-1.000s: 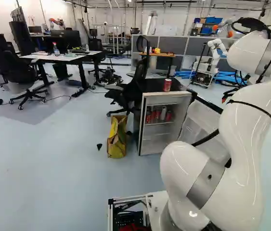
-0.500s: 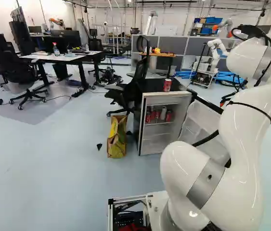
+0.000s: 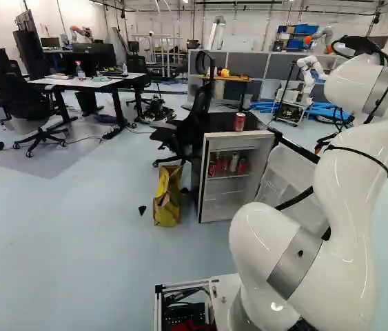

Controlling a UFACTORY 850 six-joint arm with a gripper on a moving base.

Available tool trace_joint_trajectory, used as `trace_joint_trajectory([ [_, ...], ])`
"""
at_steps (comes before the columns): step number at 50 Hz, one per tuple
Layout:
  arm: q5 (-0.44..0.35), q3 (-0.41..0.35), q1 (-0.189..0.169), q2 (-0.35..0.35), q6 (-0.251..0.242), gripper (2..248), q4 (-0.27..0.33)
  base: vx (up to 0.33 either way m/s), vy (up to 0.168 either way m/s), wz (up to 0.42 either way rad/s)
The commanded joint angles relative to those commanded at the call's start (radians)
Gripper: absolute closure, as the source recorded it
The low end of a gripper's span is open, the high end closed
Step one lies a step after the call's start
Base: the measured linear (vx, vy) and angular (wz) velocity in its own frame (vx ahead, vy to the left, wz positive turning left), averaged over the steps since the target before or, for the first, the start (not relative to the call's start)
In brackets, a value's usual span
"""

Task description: Grab a drink from the fridge

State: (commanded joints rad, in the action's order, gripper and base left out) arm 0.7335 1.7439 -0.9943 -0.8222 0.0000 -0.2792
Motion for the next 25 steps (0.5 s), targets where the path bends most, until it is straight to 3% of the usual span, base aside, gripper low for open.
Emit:
trace_joint_trajectory([
  [25,0.000,-0.058,-0.007,0.036,0.000,3,0.000,0.000,0.000,0.000],
])
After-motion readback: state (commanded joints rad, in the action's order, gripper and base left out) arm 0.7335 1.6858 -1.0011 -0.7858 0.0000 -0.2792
